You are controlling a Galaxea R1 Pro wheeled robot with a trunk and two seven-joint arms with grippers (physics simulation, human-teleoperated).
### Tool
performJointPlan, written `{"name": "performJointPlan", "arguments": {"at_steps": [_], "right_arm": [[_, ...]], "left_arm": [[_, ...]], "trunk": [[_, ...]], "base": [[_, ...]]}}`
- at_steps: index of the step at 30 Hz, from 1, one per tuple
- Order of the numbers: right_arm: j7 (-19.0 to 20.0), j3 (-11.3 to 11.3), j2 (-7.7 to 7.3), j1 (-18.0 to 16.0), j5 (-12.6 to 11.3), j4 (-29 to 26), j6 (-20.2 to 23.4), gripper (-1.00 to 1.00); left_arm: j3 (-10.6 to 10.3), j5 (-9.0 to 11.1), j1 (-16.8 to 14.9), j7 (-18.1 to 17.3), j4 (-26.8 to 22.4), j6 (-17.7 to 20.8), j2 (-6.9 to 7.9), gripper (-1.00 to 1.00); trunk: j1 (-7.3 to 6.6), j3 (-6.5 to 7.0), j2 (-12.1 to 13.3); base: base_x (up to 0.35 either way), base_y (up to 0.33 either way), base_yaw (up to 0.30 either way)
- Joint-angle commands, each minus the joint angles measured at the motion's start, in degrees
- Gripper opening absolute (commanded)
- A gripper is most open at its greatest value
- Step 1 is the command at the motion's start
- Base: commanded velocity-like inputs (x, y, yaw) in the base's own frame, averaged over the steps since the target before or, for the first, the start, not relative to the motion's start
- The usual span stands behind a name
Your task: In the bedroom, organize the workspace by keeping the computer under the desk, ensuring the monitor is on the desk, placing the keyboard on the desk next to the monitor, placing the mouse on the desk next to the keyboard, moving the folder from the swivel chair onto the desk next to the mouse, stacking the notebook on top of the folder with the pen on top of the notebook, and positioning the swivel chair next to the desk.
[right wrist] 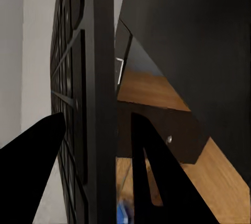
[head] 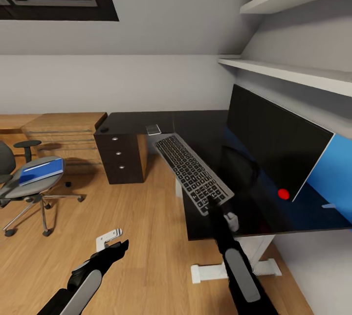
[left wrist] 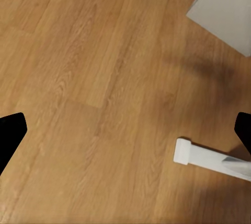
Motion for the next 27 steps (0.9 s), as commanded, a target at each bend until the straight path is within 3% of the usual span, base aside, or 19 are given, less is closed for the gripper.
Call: {"name": "performJointPlan", "arguments": {"at_steps": [1, 4, 7, 12, 14, 17, 23, 27], "right_arm": [[0.2, 0.9, 0.00, 0.0, -3.4, 0.7, -0.7, -1.00], [0.4, 2.7, 0.00, 0.1, -8.1, 1.7, -1.2, -1.00], [0.4, 3.1, 0.00, 0.1, -8.9, 1.9, -1.3, -1.00], [0.4, 3.3, 0.00, 0.2, -9.3, 2.0, -1.5, -1.00], [0.4, 3.2, 0.00, 0.2, -9.3, 2.0, -1.5, -1.00], [0.3, 3.1, 0.00, 0.2, -9.3, 2.0, -1.4, -1.00], [-0.1, 2.6, 0.00, 0.2, -9.0, 2.8, -1.7, -1.00], [-0.2, -0.1, 0.00, 0.2, -9.0, 4.1, -2.3, -1.00]], "left_arm": [[-0.2, 0.4, -0.1, 0.5, -0.1, 0.0, 0.06, 1.00], [-0.9, 0.3, -0.1, 0.3, 0.0, 0.0, 0.06, 1.00], [-1.8, 0.4, -0.1, 0.1, 0.1, 0.0, 0.06, 1.00], [-2.3, 0.2, -0.1, 0.0, 0.6, 0.0, 0.03, 1.00], [-4.6, 0.1, -0.1, 0.2, 0.6, 0.0, 0.04, 1.00], [-6.5, 0.0, -0.1, 0.4, 0.6, -0.1, 0.06, 1.00], [-6.9, 0.0, -0.1, 0.4, 0.5, -0.1, 0.06, 1.00], [-7.0, 0.0, -0.1, 0.4, 0.5, -0.1, 0.06, 1.00]], "trunk": [[0.00, -0.06, 0.0], [0.00, -0.06, 0.0], [0.00, -0.06, 0.0], [0.00, -0.06, 0.0], [0.00, -0.06, 0.0], [0.00, -0.06, 0.0], [0.00, -0.06, 0.0], [0.00, -0.06, 0.0]], "base": [[0.000, 0.000, 0.000], [0.000, 0.000, 0.000], [0.000, 0.000, 0.000], [0.018, 0.030, 0.000], [0.100, 0.226, 0.000], [0.109, 0.260, 0.000], [0.113, 0.267, 0.000], [0.111, 0.150, 0.000]]}}
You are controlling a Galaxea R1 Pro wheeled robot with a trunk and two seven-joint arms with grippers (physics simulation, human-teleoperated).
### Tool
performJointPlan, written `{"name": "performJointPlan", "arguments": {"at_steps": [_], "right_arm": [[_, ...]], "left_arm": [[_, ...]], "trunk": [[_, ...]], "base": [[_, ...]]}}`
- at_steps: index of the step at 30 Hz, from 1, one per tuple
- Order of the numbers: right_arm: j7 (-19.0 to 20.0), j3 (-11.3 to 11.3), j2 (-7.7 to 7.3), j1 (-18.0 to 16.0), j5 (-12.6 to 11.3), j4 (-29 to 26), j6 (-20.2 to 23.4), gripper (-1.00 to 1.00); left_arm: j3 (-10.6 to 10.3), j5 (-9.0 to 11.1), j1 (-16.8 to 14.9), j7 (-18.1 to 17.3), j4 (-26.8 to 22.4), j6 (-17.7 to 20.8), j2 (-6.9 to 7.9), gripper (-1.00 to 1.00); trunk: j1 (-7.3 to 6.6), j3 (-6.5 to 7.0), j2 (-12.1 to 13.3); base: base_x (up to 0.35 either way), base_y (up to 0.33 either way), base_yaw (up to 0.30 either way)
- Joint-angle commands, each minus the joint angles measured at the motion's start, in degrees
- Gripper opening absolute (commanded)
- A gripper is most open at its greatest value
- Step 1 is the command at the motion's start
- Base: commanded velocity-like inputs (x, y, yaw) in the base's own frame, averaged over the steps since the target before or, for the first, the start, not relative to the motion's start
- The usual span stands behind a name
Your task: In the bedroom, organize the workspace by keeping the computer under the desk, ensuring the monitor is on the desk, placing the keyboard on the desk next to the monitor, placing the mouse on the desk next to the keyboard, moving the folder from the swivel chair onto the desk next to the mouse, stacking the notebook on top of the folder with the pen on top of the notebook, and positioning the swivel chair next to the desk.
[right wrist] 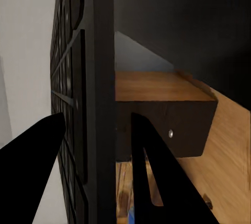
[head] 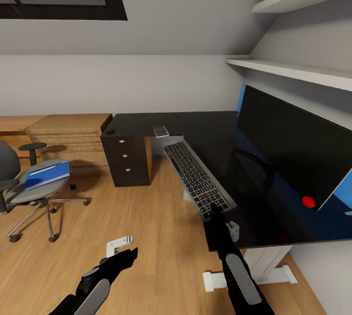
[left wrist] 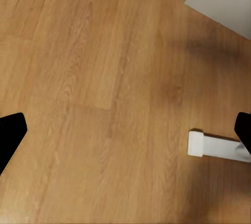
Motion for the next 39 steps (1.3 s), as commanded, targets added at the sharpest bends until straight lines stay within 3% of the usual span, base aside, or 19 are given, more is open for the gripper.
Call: {"name": "performJointPlan", "arguments": {"at_steps": [1, 3, 4, 5, 6, 21, 29, 39], "right_arm": [[0.3, -0.3, 0.00, 0.0, -0.4, 0.1, -0.4, -1.00], [0.2, -2.9, 0.00, 0.0, -0.3, 0.3, -0.5, -1.00], [-0.3, -7.2, 0.00, -0.1, -0.2, 1.0, -2.7, -1.00], [-0.9, -7.5, -0.29, -0.2, -0.1, 1.3, -3.9, -1.00], [-6.5, -8.1, -1.88, -0.4, 0.0, 2.6, -7.5, -1.00], [-11.3, -8.2, -4.00, -0.6, -0.1, 2.9, -8.9, -1.00], [-11.8, -8.2, -5.16, -0.7, -0.1, 3.0, -10.0, -1.00], [-11.9, -8.2, -5.42, -0.7, -0.1, 3.0, -10.2, -1.00]], "left_arm": [[-0.2, 0.4, -0.1, 0.5, -0.1, 0.0, 0.06, 1.00], [-0.2, 0.4, -0.1, 0.6, -0.1, 0.0, 0.06, 1.00], [-0.1, 0.4, -0.1, 0.6, -0.2, 0.0, 0.06, 1.00], [-0.1, 0.4, -0.1, 0.6, -0.2, 0.0, 0.06, 1.00], [-0.1, 0.4, -0.1, 0.5, -0.2, 0.0, 0.06, 1.00], [-0.2, 0.4, -0.1, 0.6, -0.3, 0.0, 0.06, 1.00], [-0.3, 0.4, -0.1, 0.5, -0.4, 0.0, 0.06, 1.00], [-0.4, 0.5, -0.1, 0.3, -0.4, 0.0, 0.01, 1.00]], "trunk": [[0.01, -0.05, 0.0], [0.01, -0.05, 0.0], [0.01, -0.05, 0.0], [0.01, -0.05, 0.0], [0.01, -0.05, 0.0], [0.01, -0.05, 0.0], [0.01, -0.05, 0.0], [0.01, -0.05, 0.0]], "base": [[0.096, 0.062, 0.000], [0.050, 0.030, 0.000], [0.004, 0.002, 0.000], [0.002, 0.001, 0.000], [0.000, 0.000, 0.000], [0.000, 0.000, 0.000], [0.002, 0.000, 0.000], [0.249, 0.000, 0.000]]}}
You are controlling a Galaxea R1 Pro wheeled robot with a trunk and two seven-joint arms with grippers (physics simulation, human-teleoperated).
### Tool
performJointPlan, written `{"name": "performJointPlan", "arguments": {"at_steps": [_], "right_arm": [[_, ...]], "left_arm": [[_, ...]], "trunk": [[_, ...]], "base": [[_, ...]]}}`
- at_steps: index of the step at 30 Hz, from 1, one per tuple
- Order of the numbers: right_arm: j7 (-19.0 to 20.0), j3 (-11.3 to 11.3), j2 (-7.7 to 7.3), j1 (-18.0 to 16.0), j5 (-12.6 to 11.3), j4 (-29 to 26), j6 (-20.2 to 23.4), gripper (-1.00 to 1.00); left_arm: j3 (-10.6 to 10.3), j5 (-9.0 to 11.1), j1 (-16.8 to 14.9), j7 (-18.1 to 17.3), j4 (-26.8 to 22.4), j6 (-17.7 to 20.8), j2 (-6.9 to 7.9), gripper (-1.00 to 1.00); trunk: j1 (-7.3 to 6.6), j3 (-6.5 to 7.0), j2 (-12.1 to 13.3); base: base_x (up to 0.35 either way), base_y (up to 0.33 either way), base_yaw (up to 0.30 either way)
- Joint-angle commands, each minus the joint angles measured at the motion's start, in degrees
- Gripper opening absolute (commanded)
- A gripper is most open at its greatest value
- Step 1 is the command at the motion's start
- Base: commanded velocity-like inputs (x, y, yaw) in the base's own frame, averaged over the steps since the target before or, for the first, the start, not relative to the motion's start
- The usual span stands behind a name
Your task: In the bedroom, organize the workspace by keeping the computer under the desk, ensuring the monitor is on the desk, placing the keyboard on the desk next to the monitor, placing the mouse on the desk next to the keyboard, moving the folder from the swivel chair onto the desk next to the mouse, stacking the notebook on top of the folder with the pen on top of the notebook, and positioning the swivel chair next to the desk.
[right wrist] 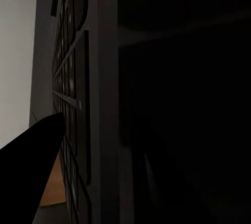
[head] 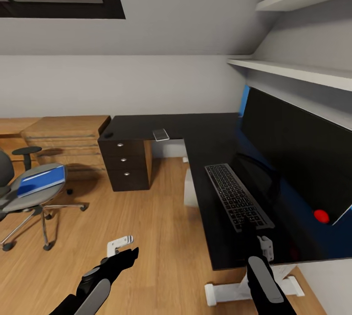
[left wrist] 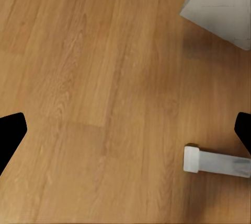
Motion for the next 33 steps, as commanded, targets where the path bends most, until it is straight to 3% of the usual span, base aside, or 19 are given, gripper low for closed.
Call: {"name": "performJointPlan", "arguments": {"at_steps": [1, 7, 24, 33], "right_arm": [[-0.2, -0.1, 0.06, 0.0, -0.3, -0.1, -0.1, -1.00], [-0.2, -0.2, 0.10, 0.0, -0.4, -0.1, -0.1, -1.00], [-0.2, -0.2, 0.61, 0.0, -0.6, 2.2, -4.2, -1.00], [-0.2, -0.1, 0.73, 0.0, -0.6, 2.9, -5.6, -1.00]], "left_arm": [[-0.2, 0.4, -0.1, 0.5, -0.1, 0.1, 0.04, 1.00], [-0.1, 0.4, -0.1, 0.5, -0.1, 0.1, 0.07, 1.00], [-0.1, 0.4, -0.1, 0.4, -0.1, 0.1, 0.11, 1.00], [-0.1, 0.4, -0.1, 0.4, -0.1, 0.1, 0.11, 1.00]], "trunk": [[0.04, -0.06, 0.0], [0.04, -0.06, 0.0], [0.04, -0.06, 0.0], [0.04, -0.06, 0.0]], "base": [[0.319, 0.000, 0.000], [0.268, 0.000, 0.000], [0.018, 0.000, 0.000], [0.170, 0.000, 0.000]]}}
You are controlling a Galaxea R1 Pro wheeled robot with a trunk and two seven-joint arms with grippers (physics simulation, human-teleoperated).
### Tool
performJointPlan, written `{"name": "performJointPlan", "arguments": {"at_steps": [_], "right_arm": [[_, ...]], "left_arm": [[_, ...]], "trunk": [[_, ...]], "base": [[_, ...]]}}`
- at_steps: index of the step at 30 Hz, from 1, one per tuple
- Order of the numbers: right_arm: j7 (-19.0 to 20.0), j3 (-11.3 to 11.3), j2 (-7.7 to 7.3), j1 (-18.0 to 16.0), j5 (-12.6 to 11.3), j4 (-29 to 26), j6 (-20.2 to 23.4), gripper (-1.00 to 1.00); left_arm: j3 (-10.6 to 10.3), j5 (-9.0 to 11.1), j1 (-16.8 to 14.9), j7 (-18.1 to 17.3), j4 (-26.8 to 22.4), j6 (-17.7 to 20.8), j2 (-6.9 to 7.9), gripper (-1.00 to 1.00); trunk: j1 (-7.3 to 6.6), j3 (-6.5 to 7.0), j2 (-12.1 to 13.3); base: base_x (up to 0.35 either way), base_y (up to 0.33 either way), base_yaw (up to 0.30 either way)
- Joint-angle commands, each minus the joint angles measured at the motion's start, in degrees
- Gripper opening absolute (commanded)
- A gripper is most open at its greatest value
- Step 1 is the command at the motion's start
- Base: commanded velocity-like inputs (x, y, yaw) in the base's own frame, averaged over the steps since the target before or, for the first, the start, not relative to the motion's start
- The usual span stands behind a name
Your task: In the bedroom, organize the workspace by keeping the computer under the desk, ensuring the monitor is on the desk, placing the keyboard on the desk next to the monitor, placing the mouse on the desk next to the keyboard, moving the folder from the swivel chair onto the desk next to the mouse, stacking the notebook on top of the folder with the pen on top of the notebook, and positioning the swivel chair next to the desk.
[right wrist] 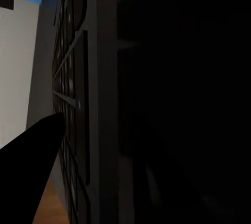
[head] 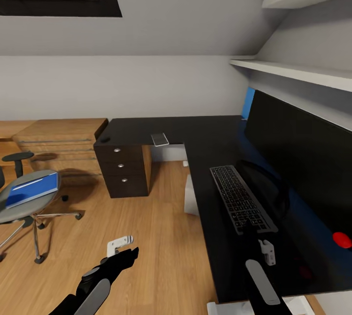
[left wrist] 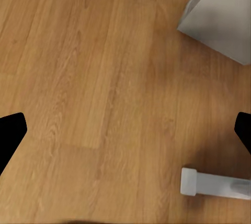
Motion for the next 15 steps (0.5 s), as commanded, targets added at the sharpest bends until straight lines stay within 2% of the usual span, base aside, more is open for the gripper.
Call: {"name": "performJointPlan", "arguments": {"at_steps": [1, 5, 8, 15], "right_arm": [[-2.3, -0.1, 0.03, 0.0, -1.6, 0.3, -0.3, -1.00], [-2.3, -0.1, 0.03, -0.4, -1.6, 0.7, -0.4, -1.00], [-2.4, -0.1, -0.04, -0.4, -1.6, 0.8, -0.4, -1.00], [-2.5, -0.1, -0.05, -0.4, -1.6, 0.8, -0.4, -1.00]], "left_arm": [[-0.2, 0.4, -0.1, 0.5, -0.1, 0.1, 0.06, 1.00], [-0.2, 0.4, -0.1, 0.4, -0.1, 0.1, 0.03, 1.00], [-0.2, 0.4, -0.1, 0.4, -0.1, 0.1, 0.04, 1.00], [-0.2, 0.4, -0.1, 0.5, -0.2, 0.0, 0.00, 1.00]], "trunk": [[0.01, -0.07, 0.0], [0.01, -0.07, 0.0], [0.01, -0.07, 0.0], [0.01, -0.07, 0.0]], "base": [[0.047, 0.000, 0.000], [0.018, 0.000, 0.000], [0.240, 0.036, 0.000], [0.135, 0.005, 0.000]]}}
